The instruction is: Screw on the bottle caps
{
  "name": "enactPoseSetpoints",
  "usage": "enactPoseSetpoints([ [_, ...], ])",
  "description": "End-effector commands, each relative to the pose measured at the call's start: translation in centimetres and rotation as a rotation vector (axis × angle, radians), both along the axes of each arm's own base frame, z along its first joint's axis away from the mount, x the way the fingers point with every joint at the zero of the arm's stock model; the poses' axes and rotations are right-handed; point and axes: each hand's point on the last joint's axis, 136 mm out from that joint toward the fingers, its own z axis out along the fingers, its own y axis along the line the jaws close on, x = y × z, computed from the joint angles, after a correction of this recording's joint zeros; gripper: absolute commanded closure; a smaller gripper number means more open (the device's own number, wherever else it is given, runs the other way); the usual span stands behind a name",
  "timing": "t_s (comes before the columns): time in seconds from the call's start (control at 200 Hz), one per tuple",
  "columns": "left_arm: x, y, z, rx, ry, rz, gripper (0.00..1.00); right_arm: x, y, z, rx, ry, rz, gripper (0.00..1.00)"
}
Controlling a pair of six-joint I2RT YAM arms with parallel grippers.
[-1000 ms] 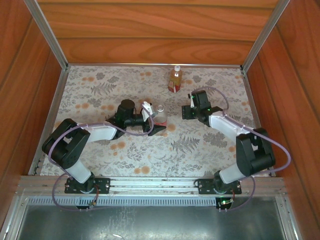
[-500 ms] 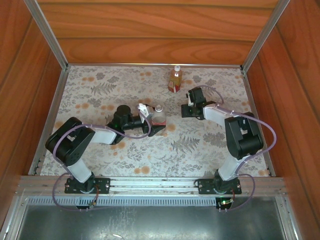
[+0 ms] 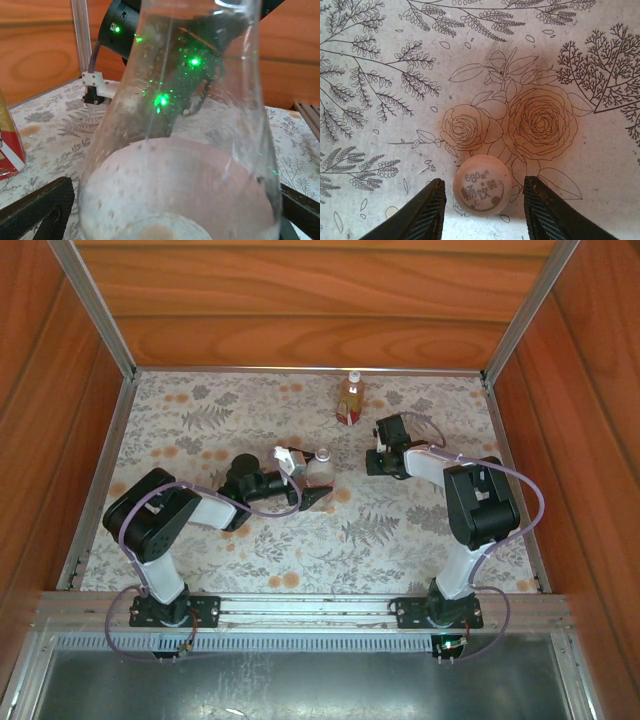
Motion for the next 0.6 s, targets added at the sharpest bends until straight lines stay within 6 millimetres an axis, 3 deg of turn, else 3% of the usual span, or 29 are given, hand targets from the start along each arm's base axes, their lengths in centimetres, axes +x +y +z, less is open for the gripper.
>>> enactPoseSetpoints([
  [0.0, -0.42, 0.05, 0.06, -0.017, -0.004, -0.015, 0.04, 0.64, -0.25, -0.06, 0.003, 0.004, -0.017, 0.57],
  [0.595, -0.57, 0.02, 0.25, -0.02, -0.007, -0.029, 0.05, 0.55, -0.23, -0.47, 0.003, 0.024, -0.008, 0.67],
])
